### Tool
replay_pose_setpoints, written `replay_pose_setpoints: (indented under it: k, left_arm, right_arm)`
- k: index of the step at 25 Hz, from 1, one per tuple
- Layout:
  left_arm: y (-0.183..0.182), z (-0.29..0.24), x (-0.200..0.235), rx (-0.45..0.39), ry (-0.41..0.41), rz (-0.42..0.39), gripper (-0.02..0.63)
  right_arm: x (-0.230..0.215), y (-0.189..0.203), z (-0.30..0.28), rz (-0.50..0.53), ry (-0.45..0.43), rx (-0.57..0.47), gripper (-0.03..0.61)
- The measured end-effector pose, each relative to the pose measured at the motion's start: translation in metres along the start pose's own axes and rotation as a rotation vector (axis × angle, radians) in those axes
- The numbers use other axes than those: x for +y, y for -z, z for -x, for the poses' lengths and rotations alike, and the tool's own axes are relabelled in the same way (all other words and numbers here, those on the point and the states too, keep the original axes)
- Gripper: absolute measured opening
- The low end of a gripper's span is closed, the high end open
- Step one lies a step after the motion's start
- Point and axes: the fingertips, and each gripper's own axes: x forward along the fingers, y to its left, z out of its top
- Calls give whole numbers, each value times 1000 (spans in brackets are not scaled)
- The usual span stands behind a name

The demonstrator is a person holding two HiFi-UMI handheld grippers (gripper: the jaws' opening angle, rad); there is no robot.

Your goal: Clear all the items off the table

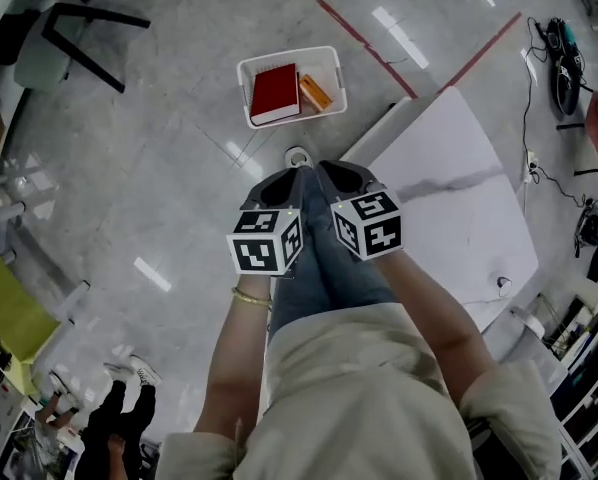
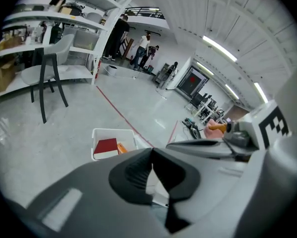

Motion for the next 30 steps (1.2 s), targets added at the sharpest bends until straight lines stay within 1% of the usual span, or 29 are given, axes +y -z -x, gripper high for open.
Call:
replay_pose_setpoints:
  k: [9, 13, 16, 19, 22, 26, 30]
  left_arm:
    - [-10, 70, -33, -46, -23, -33, 9]
    - [-14, 92, -43, -61, -26, -65, 9]
    - [-13, 104, -54, -53, -7, -85, 9]
    - [-15, 107, -72, -47, 25, -123, 9]
    - [-12, 102, -95, -31, 60, -173, 9]
    - [-4, 92, -126, 1, 119, -233, 9]
    - [8, 85, -166, 36, 184, -310, 9]
  right_arm:
    - [37, -25, 66, 68, -17, -65, -2]
    - [48, -29, 93, 47, -9, -109, -2]
    - [49, -30, 115, 14, 16, -146, -2]
    - [38, -31, 137, -21, 51, -173, -2]
    - [17, -24, 159, -67, 90, -196, -2]
    - [-10, -13, 191, -117, 167, -228, -2]
    - [-34, 2, 231, -174, 245, -273, -2]
